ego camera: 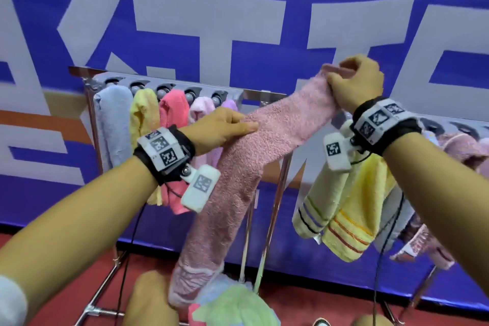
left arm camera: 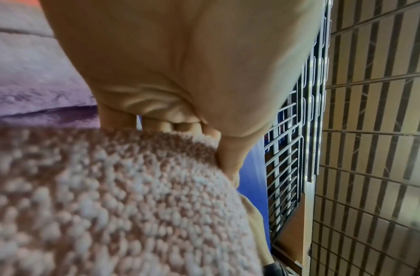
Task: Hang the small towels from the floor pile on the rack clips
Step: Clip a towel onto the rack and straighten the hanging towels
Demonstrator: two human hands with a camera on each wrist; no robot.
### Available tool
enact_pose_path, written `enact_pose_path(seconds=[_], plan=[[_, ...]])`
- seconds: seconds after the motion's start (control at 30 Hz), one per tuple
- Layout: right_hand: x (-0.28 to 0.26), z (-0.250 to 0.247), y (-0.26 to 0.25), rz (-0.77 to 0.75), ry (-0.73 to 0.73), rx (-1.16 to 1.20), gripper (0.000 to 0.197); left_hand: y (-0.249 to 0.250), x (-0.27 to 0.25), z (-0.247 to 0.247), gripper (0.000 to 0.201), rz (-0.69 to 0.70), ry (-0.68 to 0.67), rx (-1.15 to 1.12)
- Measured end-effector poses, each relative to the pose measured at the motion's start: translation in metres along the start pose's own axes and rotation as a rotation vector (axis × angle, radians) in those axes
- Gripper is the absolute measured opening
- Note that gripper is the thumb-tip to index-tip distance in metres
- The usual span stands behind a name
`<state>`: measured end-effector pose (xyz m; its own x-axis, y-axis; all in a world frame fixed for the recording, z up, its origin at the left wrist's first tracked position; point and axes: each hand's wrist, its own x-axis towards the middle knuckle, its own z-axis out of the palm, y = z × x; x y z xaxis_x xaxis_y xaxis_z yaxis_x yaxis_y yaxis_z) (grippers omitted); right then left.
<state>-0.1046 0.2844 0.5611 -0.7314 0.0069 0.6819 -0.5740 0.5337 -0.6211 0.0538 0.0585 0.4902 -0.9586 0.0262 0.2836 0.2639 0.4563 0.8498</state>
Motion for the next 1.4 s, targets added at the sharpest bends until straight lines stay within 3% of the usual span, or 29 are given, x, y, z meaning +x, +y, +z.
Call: enact_pose_path(seconds=[0.07, 0.13, 0.23, 0.3, 0.4, 0.47, 0.5, 0.6, 0.77, 0.83, 0.93, 1.0, 1.07, 1.2, 1.33, 1.4], plan=[[-0.022, 0.012, -0.006, -0.169, -0.083, -0.046, 0.028, 0.011, 0.004, 0.000, 0.039, 0.021, -0.009, 0.059], [-0.048, 0.027, -0.020, -0.239, -0.302, 0.086, 0.015, 0.019, 0.009, 0.003, 0.036, 0.011, -0.055, 0.065], [-0.086, 0.046, -0.035, -0.050, -0.756, 0.476, 0.011, 0.022, 0.013, 0.007, 0.028, -0.015, -0.087, 0.078], [-0.102, 0.055, -0.033, 0.118, -0.846, 0.617, 0.018, 0.018, 0.013, 0.006, 0.025, -0.041, -0.091, 0.061], [-0.114, 0.065, -0.026, 0.264, -0.908, 0.710, 0.047, 0.009, 0.005, 0.003, 0.047, -0.091, -0.125, 0.029], [-0.118, 0.069, -0.024, 0.252, -0.956, 0.676, 0.058, 0.003, 0.000, -0.002, 0.049, -0.106, -0.124, 0.055], [-0.119, 0.071, -0.023, 0.222, -0.980, 0.636, 0.055, 0.001, -0.002, -0.004, 0.046, -0.114, -0.120, 0.076], [-0.119, 0.070, -0.020, 0.135, -1.028, 0.610, 0.021, -0.004, -0.007, -0.007, 0.043, -0.134, -0.104, 0.075], [-0.112, 0.065, -0.018, 0.130, -0.894, 0.714, 0.034, -0.016, -0.010, -0.010, 0.049, -0.183, -0.103, -0.040], [-0.107, 0.063, -0.016, 0.177, -0.806, 0.742, 0.024, -0.022, -0.011, -0.015, 0.060, -0.212, -0.127, -0.071], [-0.104, 0.061, -0.009, 0.244, -0.736, 0.767, 0.026, -0.023, -0.012, -0.020, 0.031, -0.195, -0.129, -0.140], [-0.105, 0.063, -0.008, 0.274, -0.716, 0.729, 0.019, -0.022, -0.009, -0.023, 0.024, -0.180, -0.092, -0.215], [-0.106, 0.065, -0.012, 0.285, -0.755, 0.712, 0.015, -0.018, -0.007, -0.024, 0.022, -0.149, -0.073, -0.293], [-0.115, 0.070, -0.042, 0.277, -0.969, 0.756, 0.015, -0.012, -0.005, -0.022, 0.023, -0.125, -0.020, -0.324], [-0.122, 0.088, -0.062, 0.333, -0.988, 0.752, 0.044, -0.017, -0.007, -0.028, 0.024, -0.102, 0.012, -0.335], [-0.122, 0.095, -0.067, 0.362, -1.003, 0.761, 0.039, -0.021, -0.013, -0.036, 0.024, -0.122, 0.045, -0.313]])
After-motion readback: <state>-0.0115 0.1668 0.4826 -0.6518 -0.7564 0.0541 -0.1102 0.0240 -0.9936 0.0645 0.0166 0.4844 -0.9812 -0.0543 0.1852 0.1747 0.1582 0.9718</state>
